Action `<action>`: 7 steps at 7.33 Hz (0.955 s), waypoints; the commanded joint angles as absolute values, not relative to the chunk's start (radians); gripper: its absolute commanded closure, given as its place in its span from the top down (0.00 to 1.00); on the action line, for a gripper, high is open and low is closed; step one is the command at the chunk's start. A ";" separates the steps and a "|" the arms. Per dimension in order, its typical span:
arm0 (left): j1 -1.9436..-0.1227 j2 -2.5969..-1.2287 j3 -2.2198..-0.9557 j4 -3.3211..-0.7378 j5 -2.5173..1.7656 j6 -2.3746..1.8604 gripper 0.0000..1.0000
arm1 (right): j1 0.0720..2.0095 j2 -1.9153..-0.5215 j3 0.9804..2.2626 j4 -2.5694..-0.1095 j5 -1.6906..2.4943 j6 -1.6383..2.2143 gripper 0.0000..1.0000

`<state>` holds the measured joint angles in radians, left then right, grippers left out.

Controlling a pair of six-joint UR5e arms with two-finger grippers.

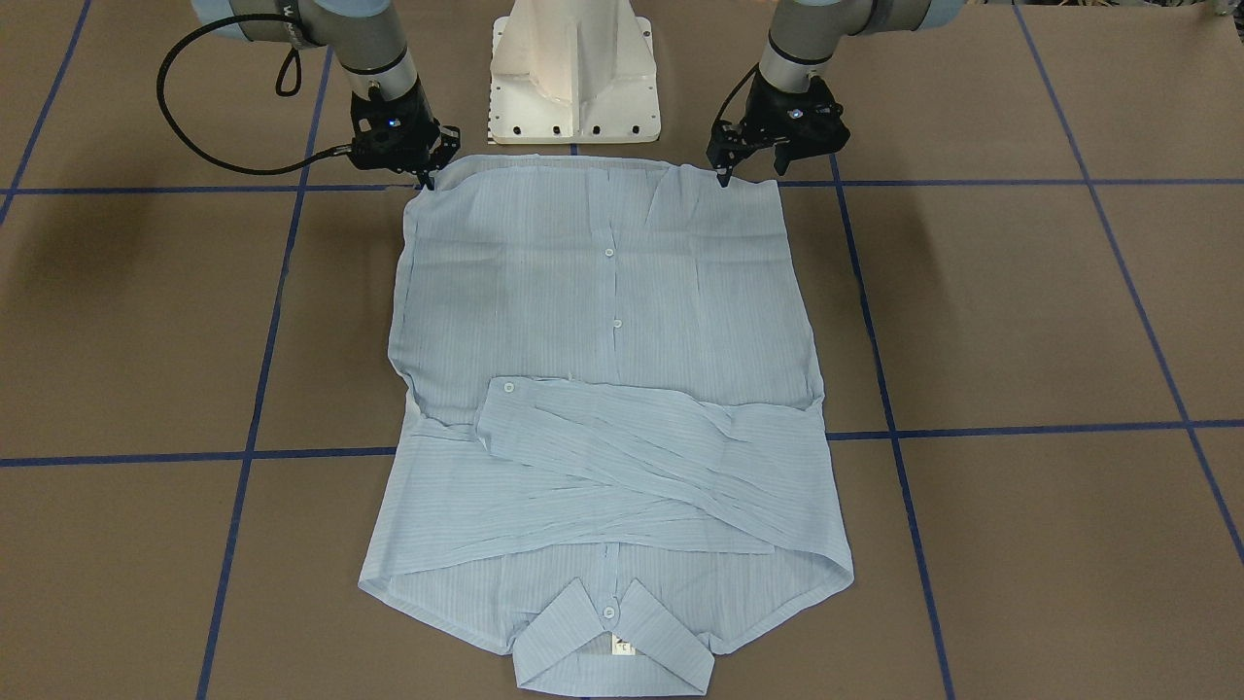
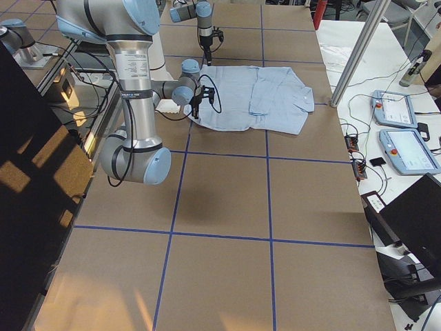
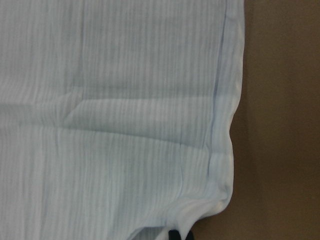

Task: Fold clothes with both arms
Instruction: 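Close both grippers on the hem corners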

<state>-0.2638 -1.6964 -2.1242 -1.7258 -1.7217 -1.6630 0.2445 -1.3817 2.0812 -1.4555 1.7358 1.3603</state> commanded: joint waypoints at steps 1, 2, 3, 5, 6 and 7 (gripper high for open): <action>-0.229 -1.667 -2.114 -1.724 -1.717 -1.683 0.86 | 0.247 -1.381 2.083 -1.453 1.736 1.359 0.00; -0.229 -1.667 -2.105 -1.724 -1.715 -1.683 0.85 | 0.248 -1.381 2.083 -1.453 1.736 1.359 0.00; -0.227 -1.667 -2.099 -1.724 -1.715 -1.683 0.82 | 0.252 -1.381 2.083 -1.453 1.738 1.359 0.00; -0.225 -1.669 -2.079 -1.724 -1.717 -1.681 0.79 | 0.253 -1.381 2.082 -1.453 1.738 1.359 0.00; -0.224 -1.674 -2.065 -1.724 -1.717 -1.681 0.78 | 0.253 -1.381 2.082 -1.453 1.738 1.359 0.00; -0.224 -1.674 -2.062 -1.724 -1.717 -1.681 0.75 | 0.255 -1.381 2.082 -1.453 1.738 1.359 0.00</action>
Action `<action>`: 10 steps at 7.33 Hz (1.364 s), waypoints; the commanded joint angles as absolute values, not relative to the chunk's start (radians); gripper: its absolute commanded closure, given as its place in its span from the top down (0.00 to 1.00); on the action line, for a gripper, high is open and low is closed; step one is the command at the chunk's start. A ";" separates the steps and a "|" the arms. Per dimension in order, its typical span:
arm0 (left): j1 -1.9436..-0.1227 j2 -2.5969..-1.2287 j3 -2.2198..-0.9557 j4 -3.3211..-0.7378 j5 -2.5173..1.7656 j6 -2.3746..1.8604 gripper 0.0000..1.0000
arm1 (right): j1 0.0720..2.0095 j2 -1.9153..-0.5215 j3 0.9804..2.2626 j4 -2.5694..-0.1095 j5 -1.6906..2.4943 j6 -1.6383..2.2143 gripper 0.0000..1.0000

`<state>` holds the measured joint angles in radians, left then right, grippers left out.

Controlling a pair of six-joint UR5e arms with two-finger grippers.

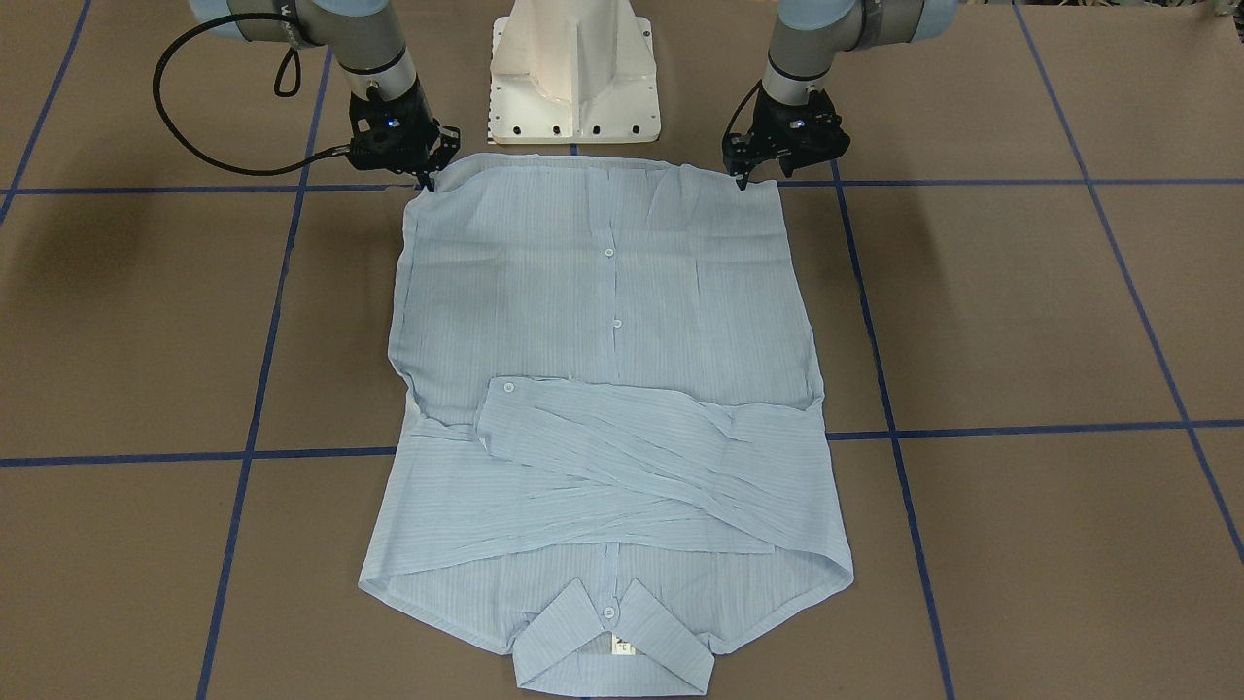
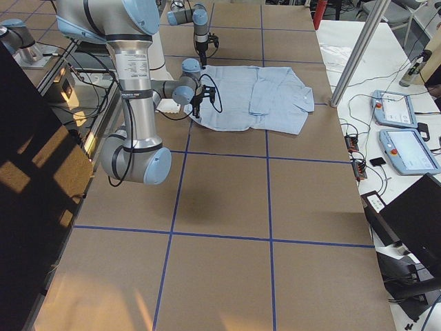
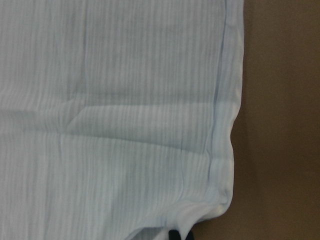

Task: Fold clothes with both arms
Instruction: 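Close both grippers on the hem corners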

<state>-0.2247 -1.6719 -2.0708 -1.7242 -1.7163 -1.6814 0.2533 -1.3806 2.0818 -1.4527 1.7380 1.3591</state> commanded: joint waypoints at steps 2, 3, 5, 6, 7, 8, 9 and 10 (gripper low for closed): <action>-0.224 -1.674 -2.050 -1.724 -1.717 -1.680 0.67 | 0.256 -1.381 2.080 -1.453 1.738 1.359 0.00; -0.224 -1.675 -2.043 -1.726 -1.715 -1.680 0.62 | 0.256 -1.381 2.079 -1.453 1.738 1.359 0.00; -0.225 -1.678 -2.043 -1.726 -1.715 -1.680 0.55 | 0.262 -1.382 2.077 -1.453 1.740 1.359 0.00; -0.233 -1.678 -2.043 -1.726 -1.715 -1.680 0.52 | 0.265 -1.382 2.077 -1.456 1.740 1.359 0.00; -0.241 -1.677 -2.045 -1.724 -1.715 -1.680 0.48 | 0.268 -1.382 2.077 -1.456 1.740 1.359 0.00; -0.242 -1.677 -2.043 -1.724 -1.715 -1.678 0.44 | 0.268 -1.382 2.077 -1.456 1.740 1.359 0.00; -0.242 -1.677 -2.043 -1.724 -1.715 -1.678 0.37 | 0.268 -1.382 2.077 -1.456 1.740 1.359 0.00; -0.241 -1.677 -2.043 -1.726 -1.715 -1.678 0.25 | 0.268 -1.384 2.077 -1.456 1.740 1.359 0.00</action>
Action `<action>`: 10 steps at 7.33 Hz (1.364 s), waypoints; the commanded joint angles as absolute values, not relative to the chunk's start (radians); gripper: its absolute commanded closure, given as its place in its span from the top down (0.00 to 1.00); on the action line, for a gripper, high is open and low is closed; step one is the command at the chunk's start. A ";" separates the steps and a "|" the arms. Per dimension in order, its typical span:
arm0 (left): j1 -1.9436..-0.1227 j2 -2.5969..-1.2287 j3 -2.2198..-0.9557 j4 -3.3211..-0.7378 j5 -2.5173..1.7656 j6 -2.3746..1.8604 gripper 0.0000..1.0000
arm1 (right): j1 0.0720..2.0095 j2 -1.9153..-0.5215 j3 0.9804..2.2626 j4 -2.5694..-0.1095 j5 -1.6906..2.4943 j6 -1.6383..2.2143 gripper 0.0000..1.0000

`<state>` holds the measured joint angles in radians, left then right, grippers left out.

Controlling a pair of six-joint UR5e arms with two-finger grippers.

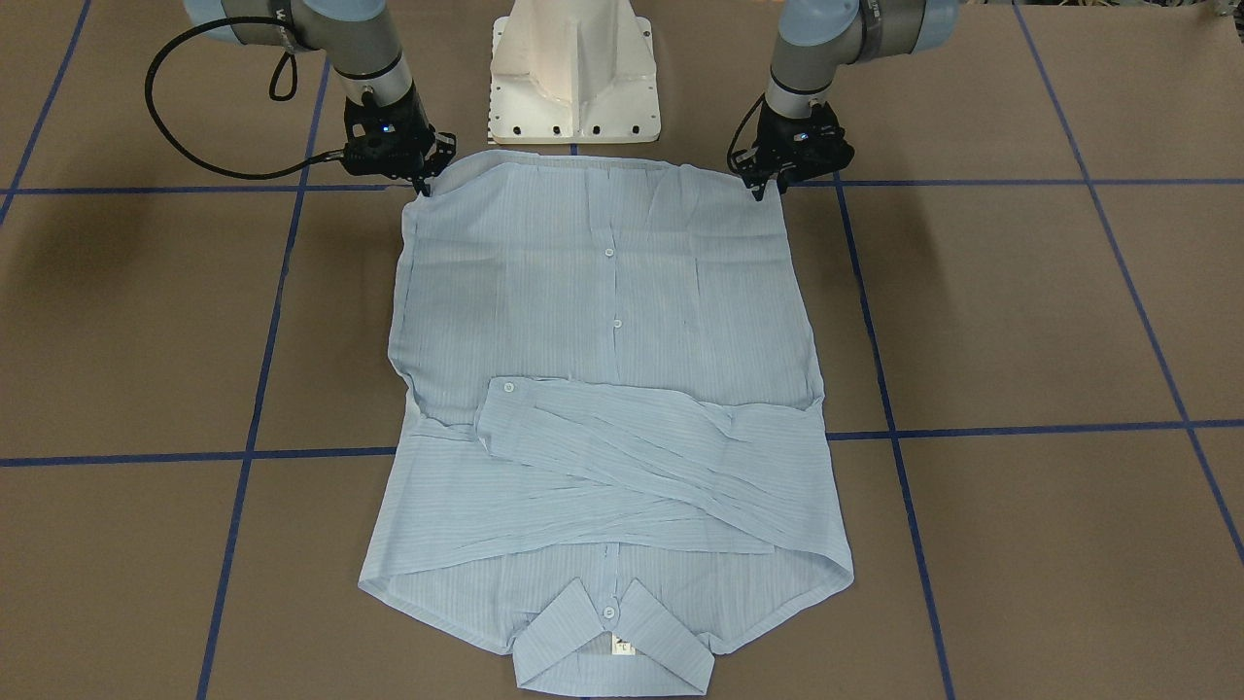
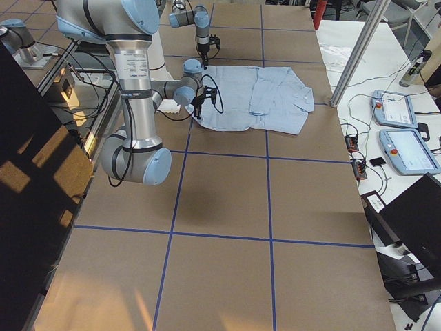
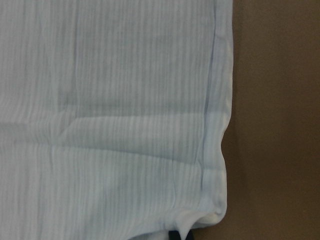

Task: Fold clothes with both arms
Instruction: 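Close both grippers on the hem corners, then lift the hem with both grippers and fold it up toward the collar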

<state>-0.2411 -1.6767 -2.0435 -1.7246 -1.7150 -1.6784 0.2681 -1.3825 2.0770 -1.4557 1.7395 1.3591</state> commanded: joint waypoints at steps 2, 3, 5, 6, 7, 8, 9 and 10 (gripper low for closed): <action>-0.238 -1.677 -2.043 -1.726 -1.715 -1.678 0.15 | 0.270 -1.384 2.075 -1.456 1.740 1.358 0.00; -0.238 -1.678 -2.045 -1.726 -1.715 -1.678 0.07 | 0.271 -1.384 2.075 -1.456 1.740 1.358 0.00; -0.242 -1.677 -2.056 -1.724 -1.715 -1.678 0.00 | 0.281 -1.382 2.077 -1.456 1.746 1.358 0.00; -0.265 -1.675 -2.068 -1.724 -1.715 -1.672 0.00 | 0.291 -1.381 2.082 -1.454 1.749 1.358 0.00; -0.282 -1.669 -2.104 -1.724 -1.718 -1.664 0.00 | 0.308 -1.381 2.085 -1.453 1.753 1.359 0.00; -0.305 -1.672 -2.118 -1.723 -1.720 -1.652 0.00 | 0.330 -1.381 2.095 -1.451 1.758 1.353 0.00; -0.333 -1.674 -2.137 -1.723 -1.723 -1.600 0.00 | 0.368 -1.381 2.098 -1.448 1.787 1.344 0.00; -0.386 -1.680 -2.143 -1.724 -1.732 -1.535 0.00 | 0.397 -1.379 2.118 -1.445 1.790 1.344 0.00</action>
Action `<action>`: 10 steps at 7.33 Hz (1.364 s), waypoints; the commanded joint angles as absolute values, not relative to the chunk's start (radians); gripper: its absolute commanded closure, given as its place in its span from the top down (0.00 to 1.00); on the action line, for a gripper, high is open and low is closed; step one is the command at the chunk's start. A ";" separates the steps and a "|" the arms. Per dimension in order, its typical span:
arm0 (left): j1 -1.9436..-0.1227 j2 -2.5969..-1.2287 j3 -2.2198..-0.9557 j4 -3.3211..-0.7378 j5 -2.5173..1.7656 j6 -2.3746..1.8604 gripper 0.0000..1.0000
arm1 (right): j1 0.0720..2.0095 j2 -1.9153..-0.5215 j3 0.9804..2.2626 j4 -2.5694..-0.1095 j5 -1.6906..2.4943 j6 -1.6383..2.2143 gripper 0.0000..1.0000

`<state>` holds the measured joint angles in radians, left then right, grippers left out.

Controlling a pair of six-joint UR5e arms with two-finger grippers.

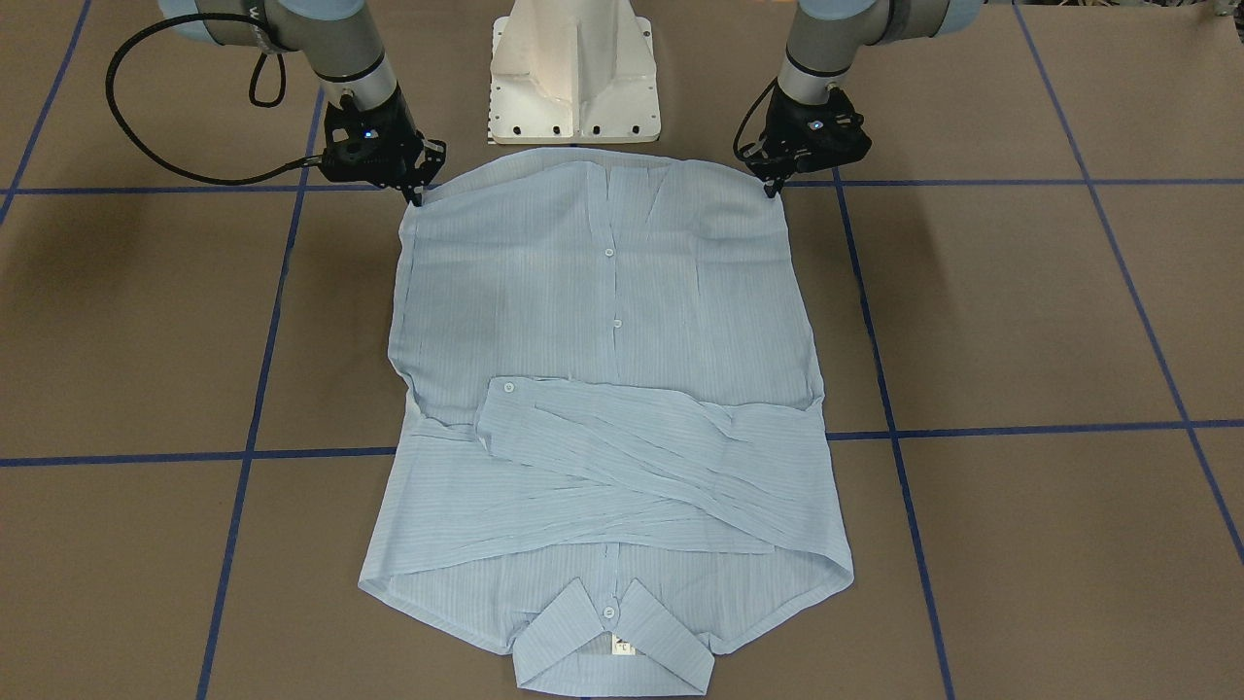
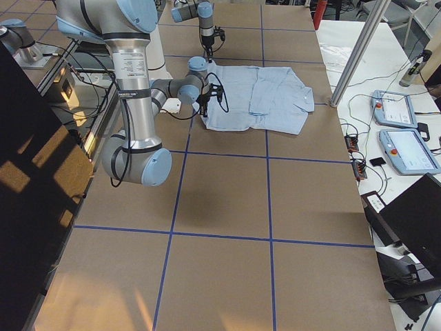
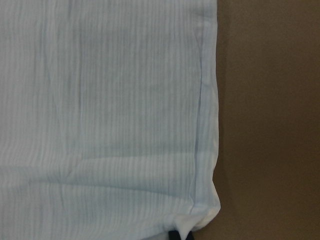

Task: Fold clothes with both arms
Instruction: 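Lift the hem with both grippers and fold it up toward the collar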

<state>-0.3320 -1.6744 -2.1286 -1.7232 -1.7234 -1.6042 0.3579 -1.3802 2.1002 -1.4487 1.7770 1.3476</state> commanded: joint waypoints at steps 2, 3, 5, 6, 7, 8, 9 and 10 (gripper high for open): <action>-0.502 -1.683 -2.148 -1.726 -1.750 -1.386 0.00 | 0.474 -1.338 2.125 -1.445 1.842 1.344 0.00; -0.570 -1.684 -2.151 -1.727 -1.825 -1.340 0.00 | 0.523 -1.336 2.125 -1.445 1.883 1.344 0.00; -0.632 -1.684 -2.157 -1.730 -1.887 -1.289 0.00 | 0.601 -1.335 2.125 -1.445 1.949 1.342 0.00; -0.646 -1.684 -2.157 -1.733 -1.905 -1.289 0.00 | 0.633 -1.325 2.123 -1.445 1.982 1.342 0.00; -0.653 -1.690 -2.157 -1.735 -1.908 -1.293 0.00 | 0.646 -1.318 2.123 -1.445 1.991 1.344 0.00; -0.653 -1.704 -2.157 -1.735 -1.908 -1.299 0.00 | 0.656 -1.284 2.111 -1.445 1.988 1.344 0.00; -0.670 -1.726 -2.155 -1.735 -1.908 -1.299 0.00 | 0.678 -1.254 2.093 -1.447 1.987 1.344 0.00; -0.707 -1.744 -2.151 -1.744 -1.913 -1.295 0.00 | 0.701 -1.224 2.065 -1.445 1.982 1.344 0.00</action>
